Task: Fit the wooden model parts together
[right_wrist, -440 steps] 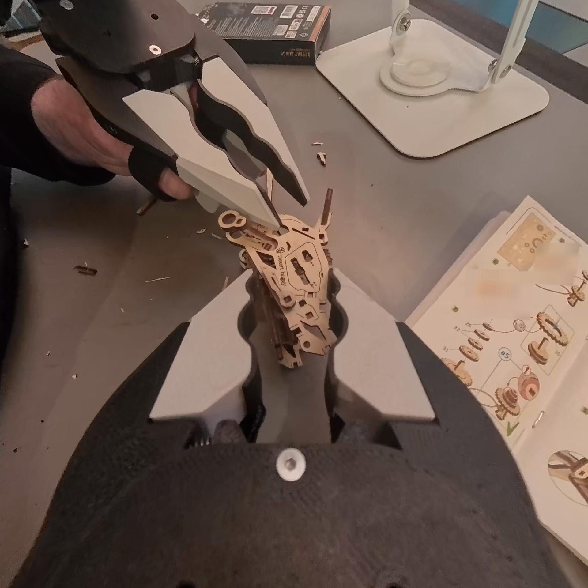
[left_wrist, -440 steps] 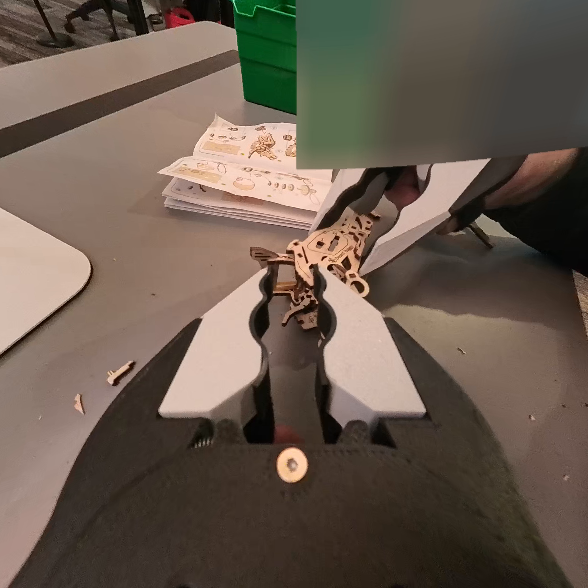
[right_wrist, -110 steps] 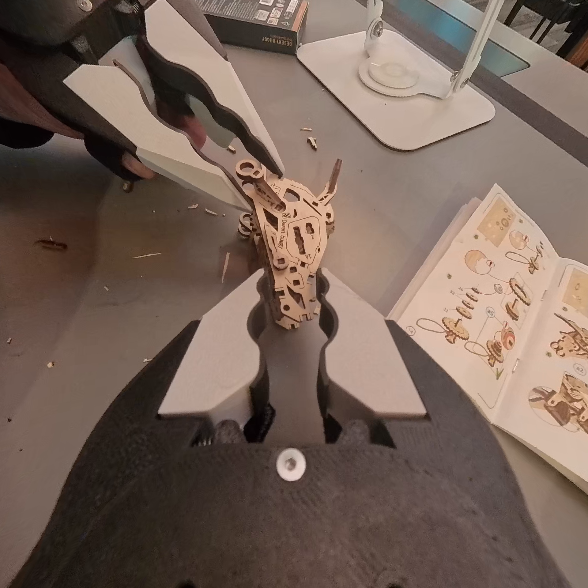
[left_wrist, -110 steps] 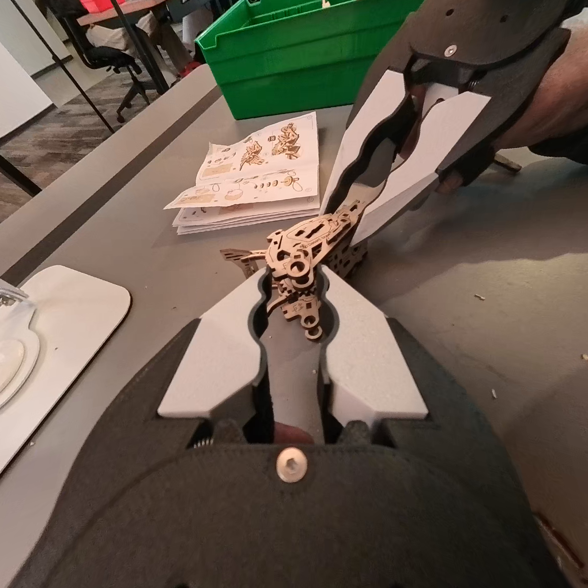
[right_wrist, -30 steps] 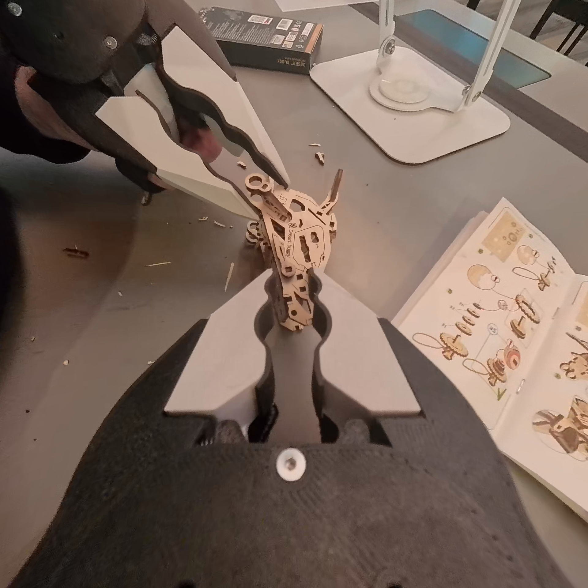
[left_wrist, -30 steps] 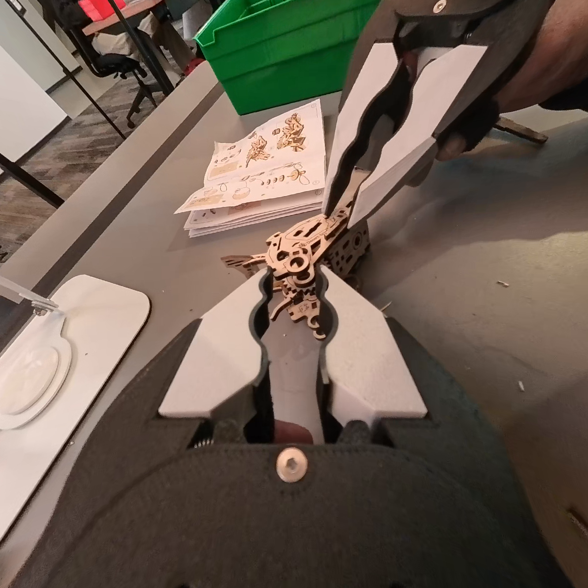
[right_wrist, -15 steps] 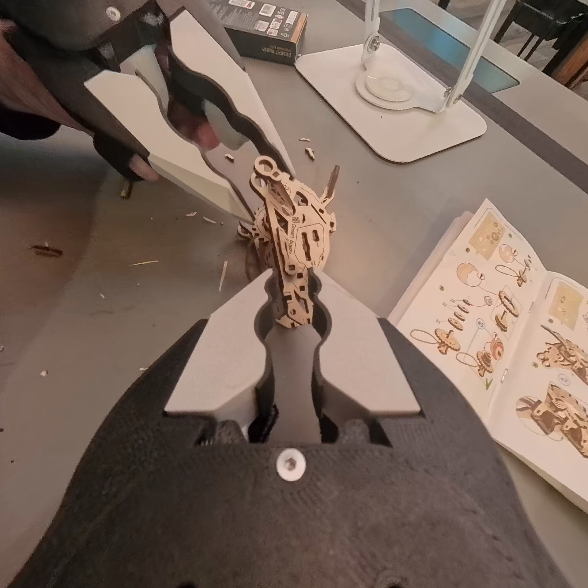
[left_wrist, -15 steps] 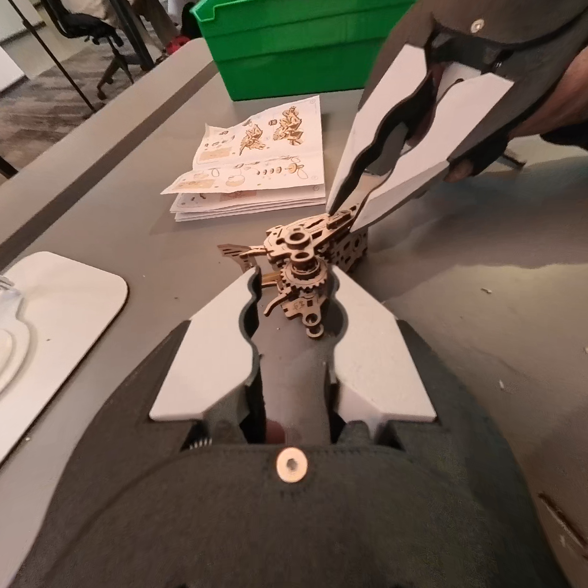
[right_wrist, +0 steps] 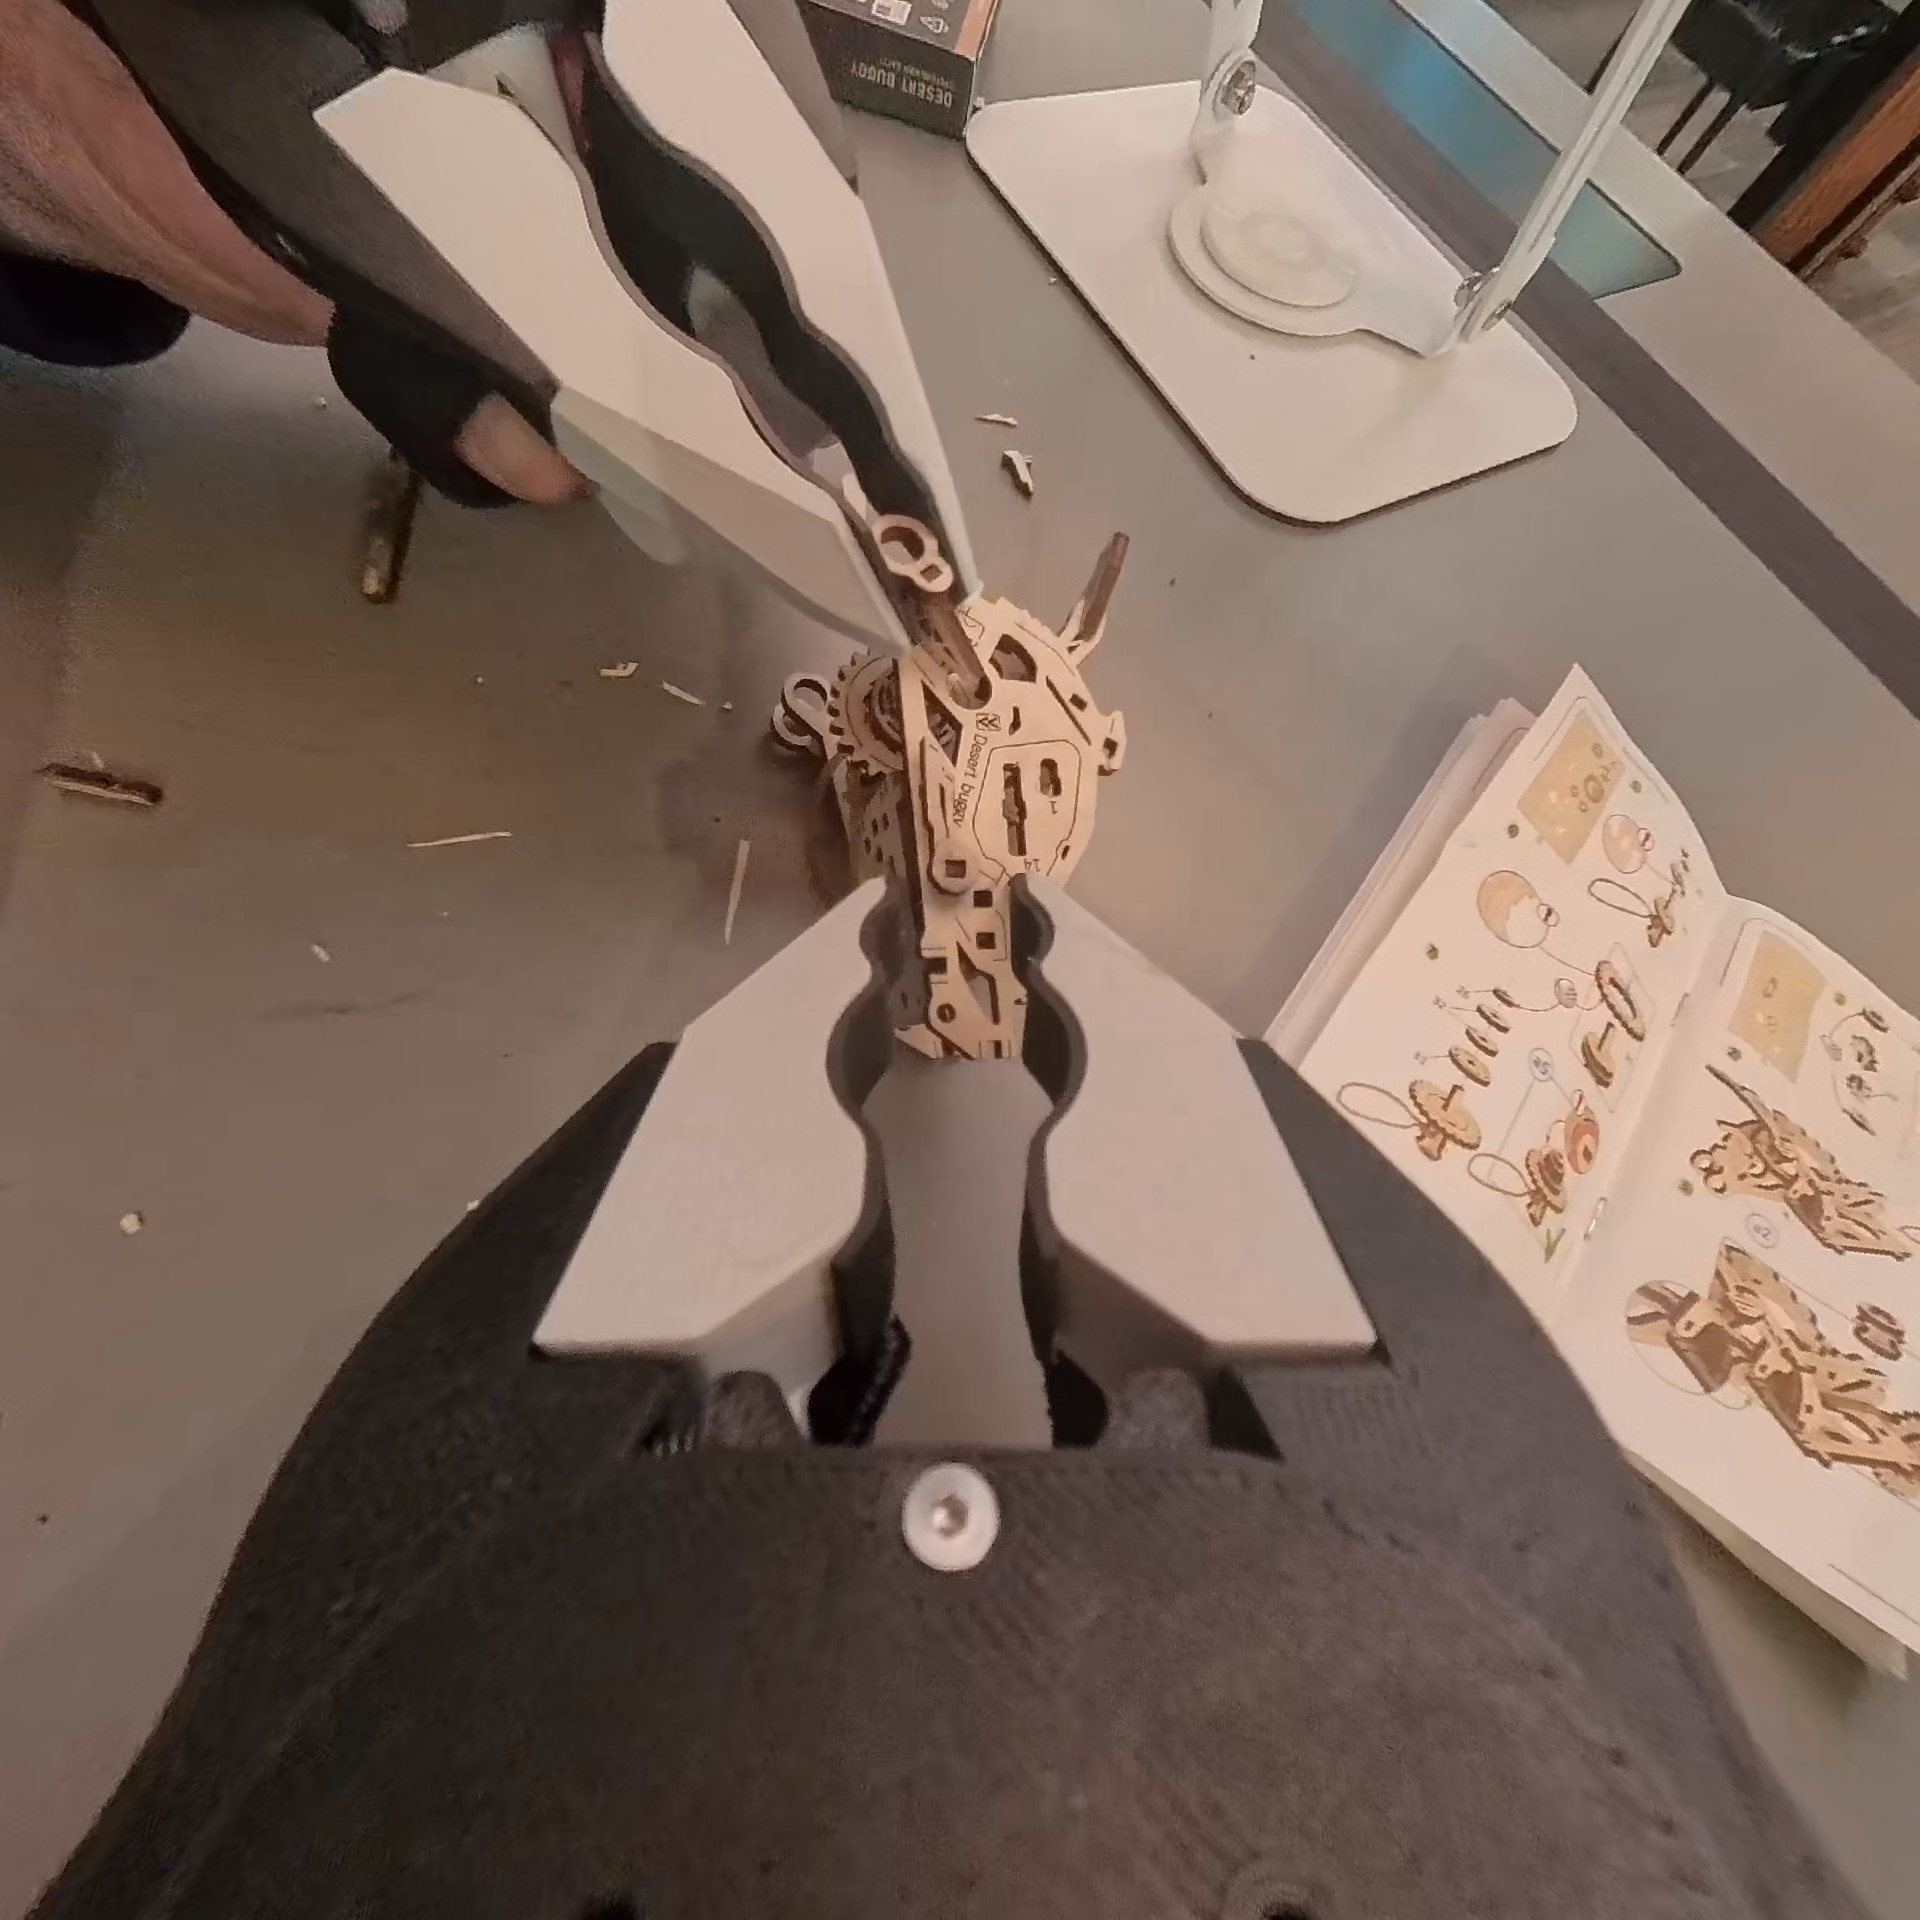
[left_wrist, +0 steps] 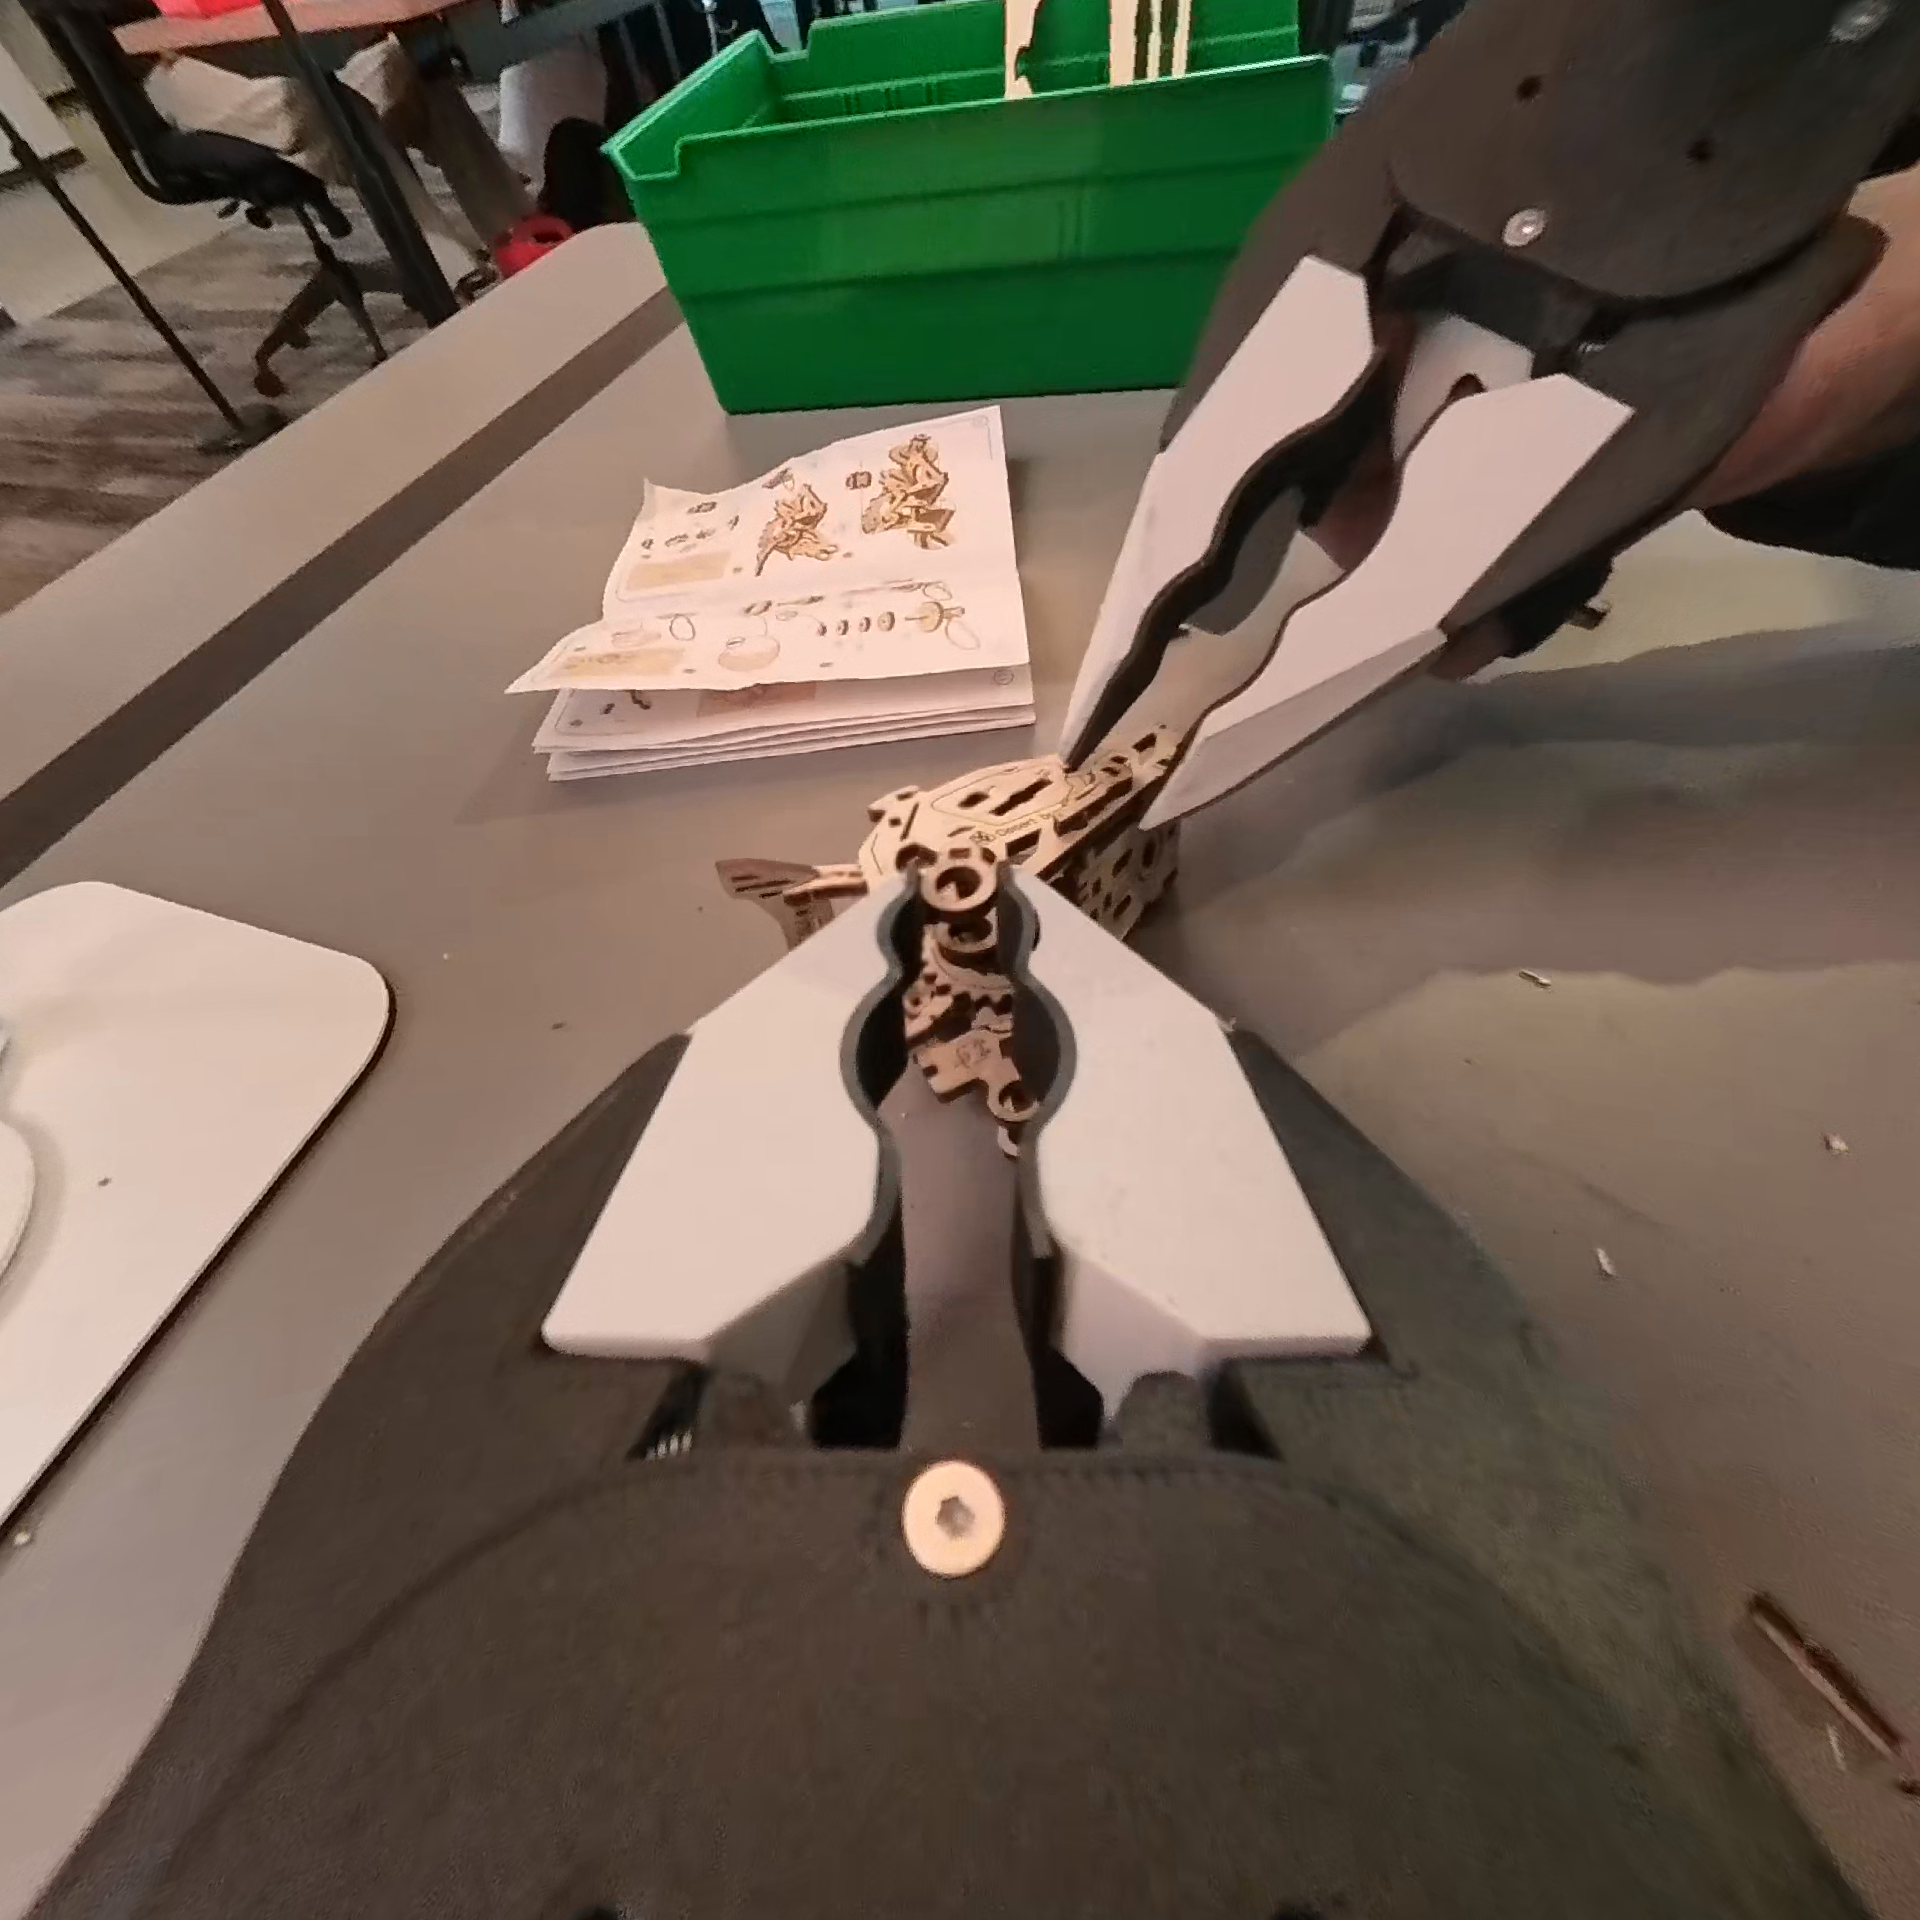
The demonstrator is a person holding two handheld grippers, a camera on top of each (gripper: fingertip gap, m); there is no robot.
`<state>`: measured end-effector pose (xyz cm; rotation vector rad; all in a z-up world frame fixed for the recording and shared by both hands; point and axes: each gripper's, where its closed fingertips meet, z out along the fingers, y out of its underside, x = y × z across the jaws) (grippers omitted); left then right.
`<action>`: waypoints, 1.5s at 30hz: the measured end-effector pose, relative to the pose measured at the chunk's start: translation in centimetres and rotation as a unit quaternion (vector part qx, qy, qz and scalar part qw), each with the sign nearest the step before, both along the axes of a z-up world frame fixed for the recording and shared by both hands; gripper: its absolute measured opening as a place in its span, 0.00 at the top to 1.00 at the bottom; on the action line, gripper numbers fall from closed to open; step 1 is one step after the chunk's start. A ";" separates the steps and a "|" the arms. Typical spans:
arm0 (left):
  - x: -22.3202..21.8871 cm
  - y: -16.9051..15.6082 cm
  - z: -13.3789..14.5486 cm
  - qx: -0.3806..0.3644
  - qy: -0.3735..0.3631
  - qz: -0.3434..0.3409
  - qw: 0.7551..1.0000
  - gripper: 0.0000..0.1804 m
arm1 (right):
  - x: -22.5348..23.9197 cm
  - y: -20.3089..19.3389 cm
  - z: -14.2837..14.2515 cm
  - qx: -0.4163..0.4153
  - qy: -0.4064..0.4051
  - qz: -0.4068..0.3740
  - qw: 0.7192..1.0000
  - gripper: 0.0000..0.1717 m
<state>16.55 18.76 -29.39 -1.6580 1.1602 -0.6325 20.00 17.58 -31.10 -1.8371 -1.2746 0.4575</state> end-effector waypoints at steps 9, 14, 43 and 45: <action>-0.6 -0.7 0.5 0.045 0.000 0.009 0.999 0.94 | -0.3 -0.4 1.1 -0.019 0.021 0.015 0.999 0.85; -0.8 -0.5 0.0 0.047 0.014 0.012 0.999 0.94 | 0.0 0.2 0.6 -0.021 0.004 0.013 1.000 0.83; -1.8 -1.5 -0.1 0.037 0.021 0.040 0.998 0.94 | -1.5 -0.5 -0.7 -0.080 0.013 0.082 0.993 0.78; -2.2 -1.7 0.0 0.036 0.021 0.045 0.998 0.94 | -1.9 -0.8 -1.3 -0.085 0.006 0.088 0.993 0.78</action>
